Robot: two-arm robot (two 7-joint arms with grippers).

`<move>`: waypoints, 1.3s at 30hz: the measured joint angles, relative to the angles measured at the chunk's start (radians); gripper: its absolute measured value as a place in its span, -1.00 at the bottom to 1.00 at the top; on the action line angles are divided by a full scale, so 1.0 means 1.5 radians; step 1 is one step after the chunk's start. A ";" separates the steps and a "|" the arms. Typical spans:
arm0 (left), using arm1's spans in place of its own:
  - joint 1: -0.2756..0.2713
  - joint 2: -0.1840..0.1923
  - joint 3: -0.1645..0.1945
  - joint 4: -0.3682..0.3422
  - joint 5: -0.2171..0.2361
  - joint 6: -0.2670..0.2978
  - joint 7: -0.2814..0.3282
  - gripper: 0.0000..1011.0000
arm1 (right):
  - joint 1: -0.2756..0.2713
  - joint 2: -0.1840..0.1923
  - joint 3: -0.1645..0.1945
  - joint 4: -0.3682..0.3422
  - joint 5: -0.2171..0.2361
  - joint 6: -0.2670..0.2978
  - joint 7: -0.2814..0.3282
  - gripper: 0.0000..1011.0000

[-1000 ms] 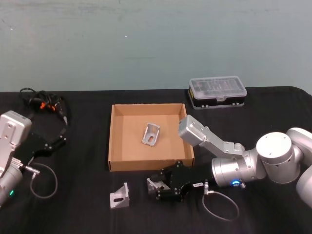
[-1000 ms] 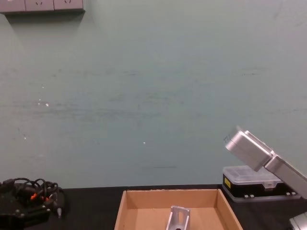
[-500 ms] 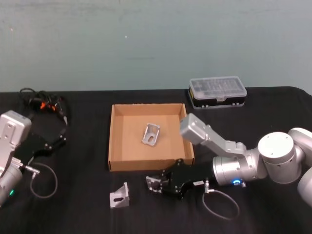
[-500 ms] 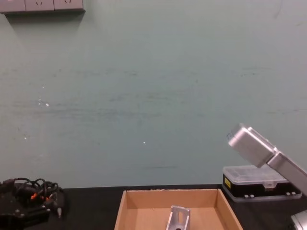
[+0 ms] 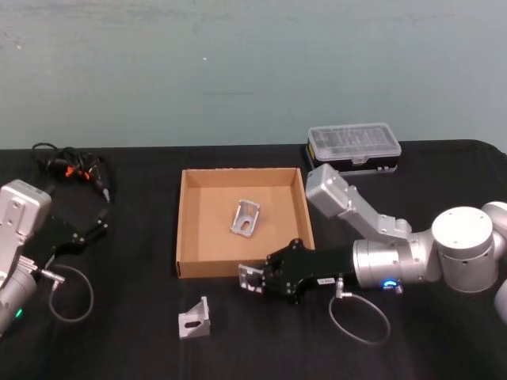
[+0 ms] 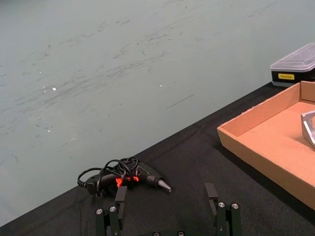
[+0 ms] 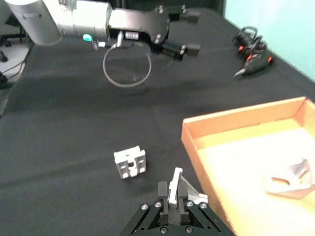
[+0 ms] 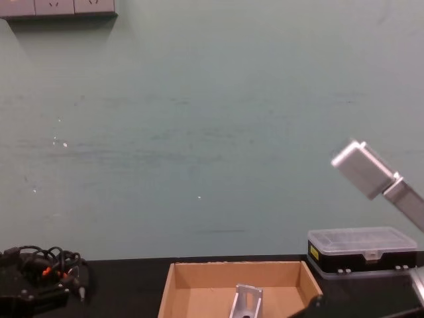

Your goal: Use one hand to pick up the angle iron from the table and place it into the box.

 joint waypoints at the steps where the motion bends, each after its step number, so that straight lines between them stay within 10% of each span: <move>1: 0.000 0.000 0.000 0.000 0.000 0.000 0.000 0.98 | -0.001 0.001 0.003 -0.003 0.003 -0.001 -0.001 -0.77; 19: 0.000 0.000 0.000 0.000 0.000 0.000 0.000 0.98 | 0.003 0.001 0.053 -0.010 0.025 -0.002 -0.063 -0.77; 39: 0.000 0.000 0.000 0.000 0.000 0.000 0.000 0.98 | 0.051 -0.046 0.060 0.076 0.004 0.107 -0.118 -0.77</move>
